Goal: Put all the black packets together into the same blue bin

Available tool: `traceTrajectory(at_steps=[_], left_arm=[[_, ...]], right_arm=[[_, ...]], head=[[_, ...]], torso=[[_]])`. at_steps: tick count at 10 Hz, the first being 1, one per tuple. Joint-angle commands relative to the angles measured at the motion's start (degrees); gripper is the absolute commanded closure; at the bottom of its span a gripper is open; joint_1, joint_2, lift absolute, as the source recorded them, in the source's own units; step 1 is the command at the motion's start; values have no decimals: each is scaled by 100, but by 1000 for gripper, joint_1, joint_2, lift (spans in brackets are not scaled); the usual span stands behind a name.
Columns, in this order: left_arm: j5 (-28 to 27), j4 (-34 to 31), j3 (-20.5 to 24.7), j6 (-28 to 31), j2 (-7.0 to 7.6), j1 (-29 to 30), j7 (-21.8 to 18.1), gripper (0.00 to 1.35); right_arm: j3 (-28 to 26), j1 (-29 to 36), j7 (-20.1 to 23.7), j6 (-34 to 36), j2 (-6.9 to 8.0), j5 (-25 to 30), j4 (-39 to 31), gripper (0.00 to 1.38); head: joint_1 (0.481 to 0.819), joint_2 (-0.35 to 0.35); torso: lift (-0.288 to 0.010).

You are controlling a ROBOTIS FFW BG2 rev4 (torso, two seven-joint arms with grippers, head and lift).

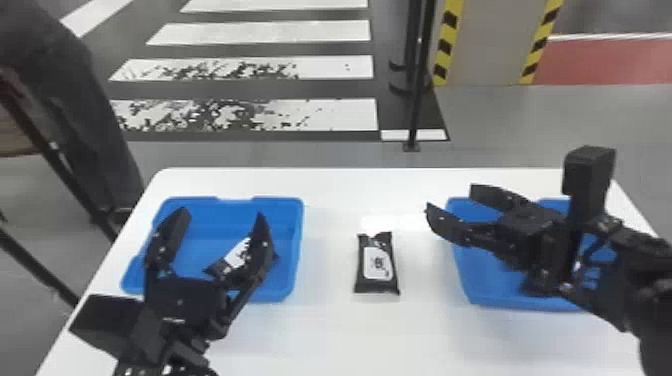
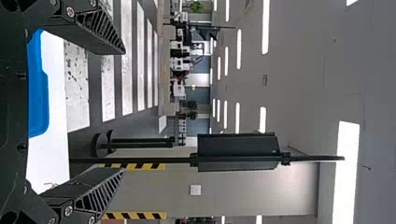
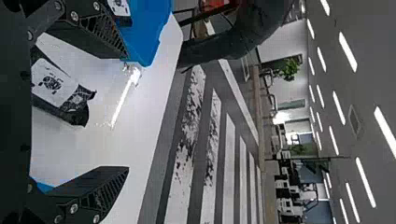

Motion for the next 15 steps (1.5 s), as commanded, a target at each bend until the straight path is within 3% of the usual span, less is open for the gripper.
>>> traceTrajectory(at_steps=[1, 5, 6, 9, 15], left_arm=[[0, 0, -28, 19, 14, -11, 0, 144], [23, 14, -63, 61, 23, -39, 0, 144], [34, 14, -74, 75, 32, -39, 0, 144], [57, 42, -85, 104, 32, -53, 0, 144], [91, 112, -143, 118, 23, -123, -9, 144]], right_arm=[[353, -531, 80, 269, -55, 15, 446, 171], [1381, -1824, 642, 1099, -160, 3, 1880, 171], [1576, -1979, 642, 1324, -160, 60, 1965, 171], [2067, -2598, 836, 1507, -142, 26, 2809, 170], [2832, -3371, 950, 1633, -55, 26, 3793, 176]], head=[[695, 92], [695, 146], [695, 152], [695, 169], [695, 177]], torso=[[-110], [-110], [-110], [-110], [-110]])
